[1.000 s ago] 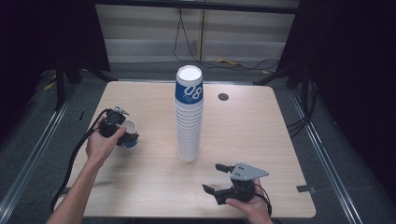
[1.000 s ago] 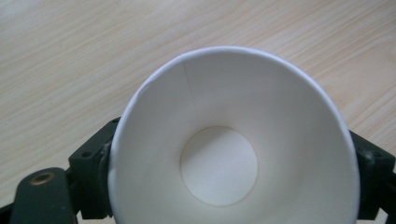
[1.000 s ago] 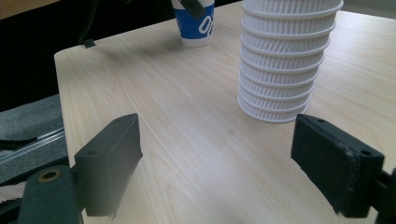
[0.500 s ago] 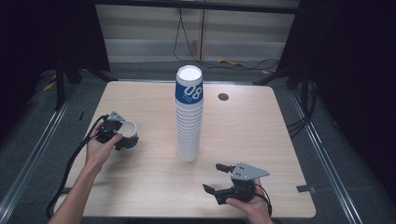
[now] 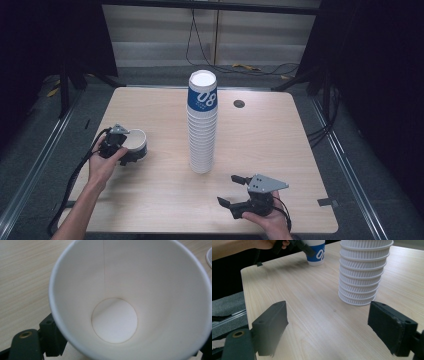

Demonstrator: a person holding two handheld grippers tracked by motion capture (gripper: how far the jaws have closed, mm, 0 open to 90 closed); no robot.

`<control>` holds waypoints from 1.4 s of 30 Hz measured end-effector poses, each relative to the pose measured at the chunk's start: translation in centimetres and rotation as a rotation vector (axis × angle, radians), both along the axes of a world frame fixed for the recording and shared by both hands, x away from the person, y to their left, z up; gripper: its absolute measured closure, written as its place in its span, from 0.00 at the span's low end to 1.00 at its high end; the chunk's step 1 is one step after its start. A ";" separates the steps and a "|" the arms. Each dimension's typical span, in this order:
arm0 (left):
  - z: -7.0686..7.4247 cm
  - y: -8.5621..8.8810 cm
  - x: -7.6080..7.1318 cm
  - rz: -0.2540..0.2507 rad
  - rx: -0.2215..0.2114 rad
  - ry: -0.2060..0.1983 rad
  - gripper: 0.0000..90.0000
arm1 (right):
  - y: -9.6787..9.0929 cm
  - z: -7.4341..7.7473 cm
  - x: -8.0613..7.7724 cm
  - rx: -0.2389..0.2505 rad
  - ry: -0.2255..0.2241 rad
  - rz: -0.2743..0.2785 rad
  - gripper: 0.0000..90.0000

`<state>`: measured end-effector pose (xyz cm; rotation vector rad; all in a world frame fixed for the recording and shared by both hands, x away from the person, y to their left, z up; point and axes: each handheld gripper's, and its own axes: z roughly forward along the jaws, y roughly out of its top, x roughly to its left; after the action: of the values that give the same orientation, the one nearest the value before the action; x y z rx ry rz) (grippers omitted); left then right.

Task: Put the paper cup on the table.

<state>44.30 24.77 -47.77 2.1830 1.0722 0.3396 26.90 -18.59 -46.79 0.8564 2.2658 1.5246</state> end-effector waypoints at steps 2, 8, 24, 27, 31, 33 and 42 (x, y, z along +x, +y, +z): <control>-0.2 0.2 -0.3 0.008 -0.004 -0.003 0.18 | 0.0 0.0 0.0 0.002 0.002 0.000 0.18; -0.7 1.1 -1.6 0.035 -0.030 -0.030 0.18 | -0.3 0.2 -0.1 0.003 -0.009 -0.007 0.18; -0.6 3.4 -5.2 0.084 -0.095 -0.137 0.19 | -0.9 0.2 0.1 0.036 0.006 -0.035 0.19; -0.2 3.4 -6.0 0.076 -0.114 -0.138 0.20 | -0.9 0.2 0.2 0.036 0.011 -0.048 0.17; 0.1 3.0 -7.2 0.056 -0.134 -0.166 0.21 | -1.0 0.1 0.4 0.049 0.020 -0.064 0.16; 0.3 2.8 -8.0 0.052 -0.152 -0.176 0.21 | -1.0 0.1 0.4 0.054 0.020 -0.068 0.16; 0.5 1.5 -10.8 0.014 -0.195 -0.189 0.21 | -1.1 0.0 0.6 0.056 0.021 -0.101 0.15</control>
<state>33.50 26.23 -47.28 1.9307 0.9736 0.4202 27.48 -19.65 -46.83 0.9910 2.1680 1.5480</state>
